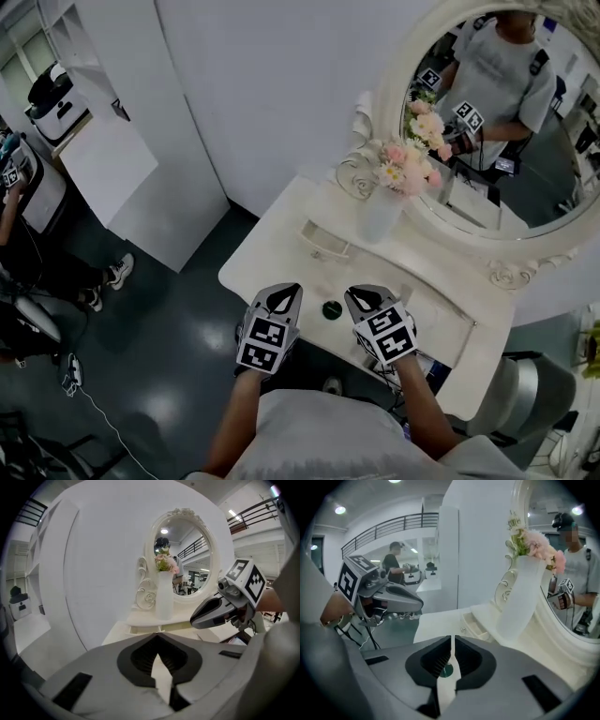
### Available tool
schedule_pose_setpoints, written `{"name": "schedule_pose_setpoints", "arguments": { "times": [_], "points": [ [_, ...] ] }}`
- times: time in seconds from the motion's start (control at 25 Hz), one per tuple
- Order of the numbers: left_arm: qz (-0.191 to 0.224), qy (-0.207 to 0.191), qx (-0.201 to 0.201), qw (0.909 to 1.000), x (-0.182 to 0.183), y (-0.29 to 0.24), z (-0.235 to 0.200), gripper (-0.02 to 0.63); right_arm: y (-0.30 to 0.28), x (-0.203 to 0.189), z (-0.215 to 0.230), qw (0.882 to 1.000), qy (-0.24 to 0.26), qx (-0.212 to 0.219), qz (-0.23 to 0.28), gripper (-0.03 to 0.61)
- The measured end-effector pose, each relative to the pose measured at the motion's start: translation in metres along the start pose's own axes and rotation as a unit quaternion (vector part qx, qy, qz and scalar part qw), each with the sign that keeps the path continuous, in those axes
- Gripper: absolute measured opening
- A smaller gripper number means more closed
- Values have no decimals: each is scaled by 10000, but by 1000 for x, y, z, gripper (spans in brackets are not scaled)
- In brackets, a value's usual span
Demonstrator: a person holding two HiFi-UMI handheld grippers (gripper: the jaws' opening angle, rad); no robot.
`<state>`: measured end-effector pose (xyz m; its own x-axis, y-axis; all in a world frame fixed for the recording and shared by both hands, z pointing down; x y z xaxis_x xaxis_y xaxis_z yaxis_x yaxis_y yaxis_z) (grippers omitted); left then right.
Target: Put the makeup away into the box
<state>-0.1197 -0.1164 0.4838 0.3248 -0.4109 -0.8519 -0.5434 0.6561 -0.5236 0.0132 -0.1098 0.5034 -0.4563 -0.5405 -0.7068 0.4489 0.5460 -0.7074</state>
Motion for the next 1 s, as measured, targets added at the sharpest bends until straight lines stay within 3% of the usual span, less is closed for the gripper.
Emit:
{"name": "schedule_pose_setpoints", "arguments": {
  "times": [0.6, 1.0],
  "points": [
    [-545, -1, -595, 9967, -35, -53, -47, -3, -97, -33, 8, 9922, -338, 99, -1197, 163],
    [-733, -68, -896, 9933, -47, -72, -71, -3, -139, -55, 4, 9811, -576, 138, -1844, 207]
  ]
}}
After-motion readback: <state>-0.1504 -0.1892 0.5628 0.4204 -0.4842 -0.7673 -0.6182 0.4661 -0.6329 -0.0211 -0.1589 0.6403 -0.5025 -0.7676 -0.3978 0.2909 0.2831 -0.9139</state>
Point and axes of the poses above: the fingertips, and each gripper's own axes: y backward along the fingers, z to its right, x out of its top, the point moved 3 cm from there along y, backward along the fingers, and after that the axes turned 2 degrees about -z, right-handed, at the moved point
